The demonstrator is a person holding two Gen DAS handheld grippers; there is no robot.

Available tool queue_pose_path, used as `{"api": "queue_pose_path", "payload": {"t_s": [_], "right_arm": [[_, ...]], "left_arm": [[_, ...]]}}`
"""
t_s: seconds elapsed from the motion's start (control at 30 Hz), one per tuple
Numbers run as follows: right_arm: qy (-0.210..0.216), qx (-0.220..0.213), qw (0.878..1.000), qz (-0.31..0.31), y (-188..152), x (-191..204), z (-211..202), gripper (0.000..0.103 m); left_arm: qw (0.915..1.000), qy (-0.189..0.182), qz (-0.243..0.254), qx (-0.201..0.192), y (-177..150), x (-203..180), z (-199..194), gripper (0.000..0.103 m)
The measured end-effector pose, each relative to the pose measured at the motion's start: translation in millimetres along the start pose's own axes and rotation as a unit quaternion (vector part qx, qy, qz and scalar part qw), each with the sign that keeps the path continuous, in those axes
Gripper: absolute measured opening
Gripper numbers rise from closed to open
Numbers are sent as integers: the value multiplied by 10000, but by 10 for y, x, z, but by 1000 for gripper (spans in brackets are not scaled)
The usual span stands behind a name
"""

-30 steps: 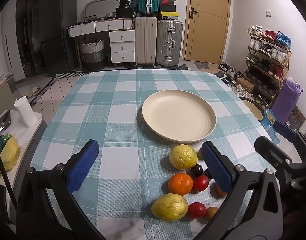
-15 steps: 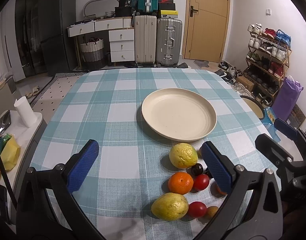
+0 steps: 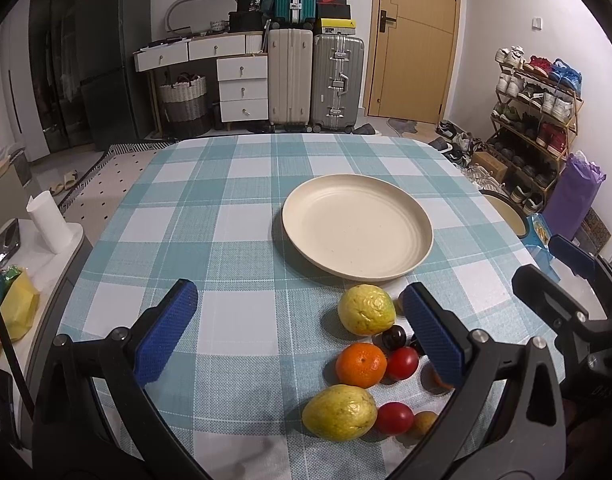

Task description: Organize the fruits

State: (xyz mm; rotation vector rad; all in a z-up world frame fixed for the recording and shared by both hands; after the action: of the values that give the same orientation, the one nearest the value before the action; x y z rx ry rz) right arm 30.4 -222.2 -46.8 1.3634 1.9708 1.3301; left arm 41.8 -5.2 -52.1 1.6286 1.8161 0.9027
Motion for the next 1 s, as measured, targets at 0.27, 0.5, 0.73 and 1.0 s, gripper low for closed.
{"api": "queue_pose_path", "payload": {"t_s": [0.27,0.5,0.73,1.0], "right_arm": [[4,20,10000,15,7,-9,-6,103],[-3,40,10000,2,-4,-10,-2,103],[-25,114,9999,4,-83,-49,17,103],[-35,166,9998,36,-127,-67,19,103]], "left_arm": [[9996,-221,-94,164,-65,34,92,102],[9987,-389,-110,308,-154,65,143,102],[9969,-563,-142,535,-322,139,195,102],[9919,-866,-142,915,-596,167,316,102]]}}
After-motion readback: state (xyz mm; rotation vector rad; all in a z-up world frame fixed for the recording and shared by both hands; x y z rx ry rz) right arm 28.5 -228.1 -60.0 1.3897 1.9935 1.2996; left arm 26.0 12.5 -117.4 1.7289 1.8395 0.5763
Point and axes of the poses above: each gripper's, at about its wrist camera, not at the fingertips, and z roughly the way its jaws point, x to its left, y to its top, the point moved 6 cm from there along z, roughly the way its jaws point, and after that the axes turned 8 degrees about y, right-handed, at the moved point
